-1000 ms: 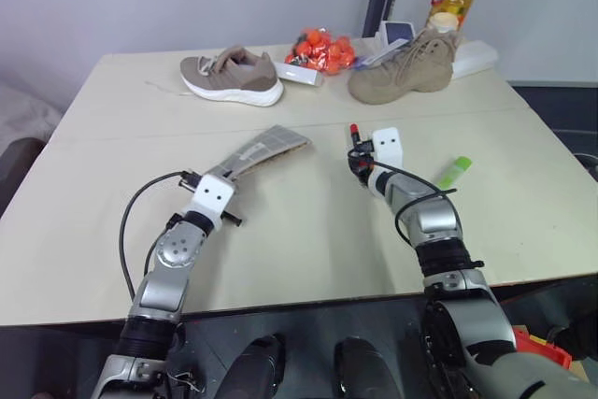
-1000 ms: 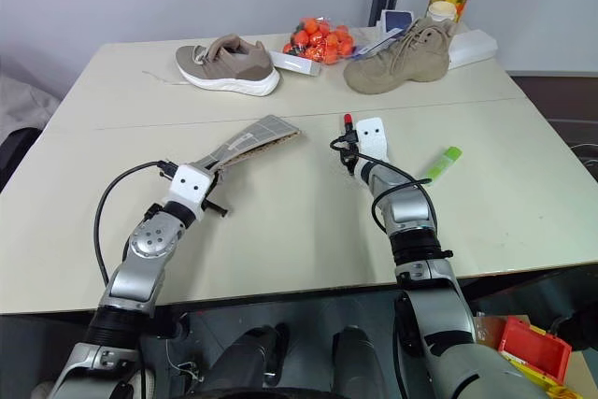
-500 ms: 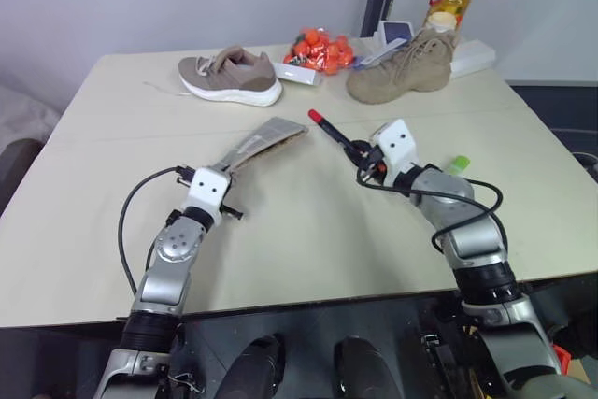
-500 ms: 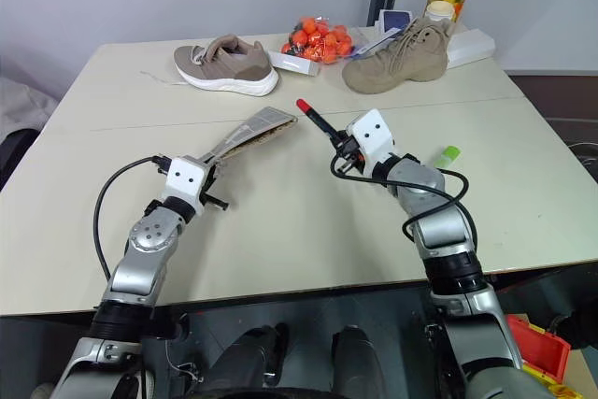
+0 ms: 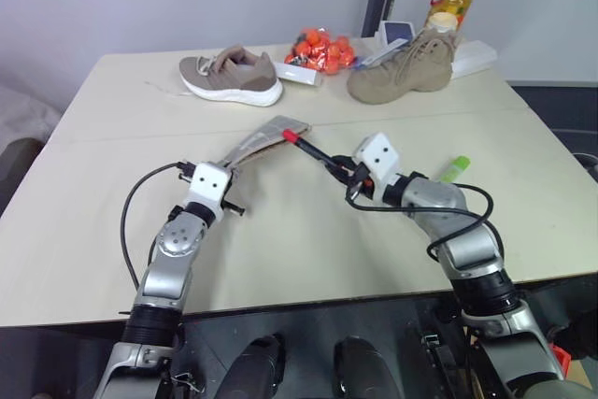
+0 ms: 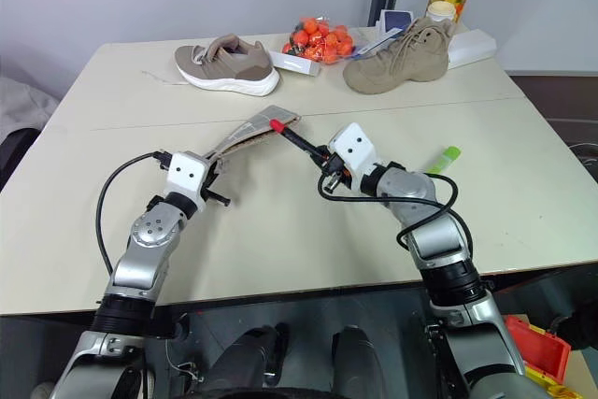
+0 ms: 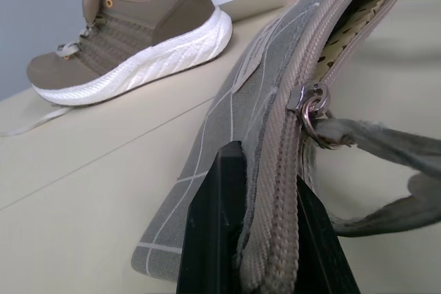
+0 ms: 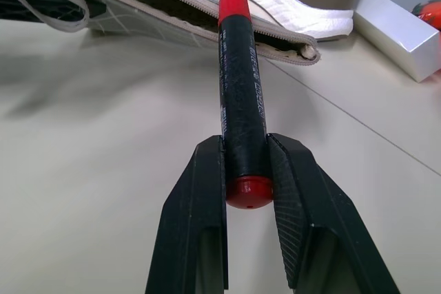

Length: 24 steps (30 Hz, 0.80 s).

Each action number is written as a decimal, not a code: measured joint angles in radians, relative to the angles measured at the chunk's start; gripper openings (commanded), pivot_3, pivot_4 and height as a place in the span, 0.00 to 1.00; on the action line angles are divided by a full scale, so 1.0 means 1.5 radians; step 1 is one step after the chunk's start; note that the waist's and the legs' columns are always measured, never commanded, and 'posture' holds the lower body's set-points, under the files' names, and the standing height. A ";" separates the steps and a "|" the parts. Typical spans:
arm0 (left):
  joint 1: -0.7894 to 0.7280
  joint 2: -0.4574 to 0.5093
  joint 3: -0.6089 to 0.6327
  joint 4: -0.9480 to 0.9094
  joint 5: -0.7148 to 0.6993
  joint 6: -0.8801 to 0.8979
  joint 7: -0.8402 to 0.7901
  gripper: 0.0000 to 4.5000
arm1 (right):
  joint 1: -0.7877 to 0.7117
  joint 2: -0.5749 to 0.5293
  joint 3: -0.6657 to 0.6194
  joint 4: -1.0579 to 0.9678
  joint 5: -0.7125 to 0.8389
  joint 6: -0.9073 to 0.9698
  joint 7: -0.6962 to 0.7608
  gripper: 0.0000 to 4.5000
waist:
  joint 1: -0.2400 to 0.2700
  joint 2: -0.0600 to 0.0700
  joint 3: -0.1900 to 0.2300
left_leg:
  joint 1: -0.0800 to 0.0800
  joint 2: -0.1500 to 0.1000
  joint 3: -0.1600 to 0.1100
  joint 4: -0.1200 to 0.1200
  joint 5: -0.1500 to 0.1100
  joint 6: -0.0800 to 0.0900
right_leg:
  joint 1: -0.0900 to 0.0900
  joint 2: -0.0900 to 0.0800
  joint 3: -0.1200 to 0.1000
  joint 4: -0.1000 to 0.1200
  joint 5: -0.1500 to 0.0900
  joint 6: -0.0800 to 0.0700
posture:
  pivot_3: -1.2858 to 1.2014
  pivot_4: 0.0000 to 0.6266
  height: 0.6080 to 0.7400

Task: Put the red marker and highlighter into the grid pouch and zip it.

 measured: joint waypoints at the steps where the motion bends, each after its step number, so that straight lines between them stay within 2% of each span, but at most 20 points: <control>1: 0.000 0.000 0.000 0.000 0.000 0.000 0.000 0.00 | 0.000 0.000 0.001 0.000 -0.001 0.000 0.001 0.08 | 0.000 0.000 0.000 | 0.000 0.000 0.000 0.000 0.000 0.000 | 0.000 0.000 0.000 0.000 0.000 0.000 | 0.52 0.24 1.00; 24: 0.002 -0.003 0.000 0.000 0.000 0.000 -0.002 0.00 | 0.013 -0.024 0.009 -0.035 0.000 -0.009 0.042 0.08 | 0.000 0.000 0.000 | 0.000 0.000 0.000 0.000 0.000 0.000 | 0.000 0.000 0.000 0.000 0.000 0.000 | 0.52 0.24 1.00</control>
